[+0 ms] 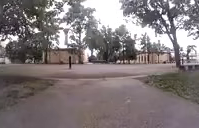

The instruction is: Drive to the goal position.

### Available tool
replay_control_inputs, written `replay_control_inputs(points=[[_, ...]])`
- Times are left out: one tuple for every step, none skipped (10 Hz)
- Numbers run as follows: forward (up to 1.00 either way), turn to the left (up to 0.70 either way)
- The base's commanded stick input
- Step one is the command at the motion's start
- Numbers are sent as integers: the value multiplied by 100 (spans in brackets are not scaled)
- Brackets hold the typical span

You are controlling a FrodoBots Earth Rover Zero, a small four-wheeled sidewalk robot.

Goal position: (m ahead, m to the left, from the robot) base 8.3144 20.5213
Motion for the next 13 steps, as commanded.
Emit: replay_control_inputs(points=[[60, 0], [60, 0], [60, 0], [60, 0], [60, 0], [60, 0], [60, 0], [60, 0], [60, 0], [60, 0], [60, 0], [60, 0], [60, 0]])
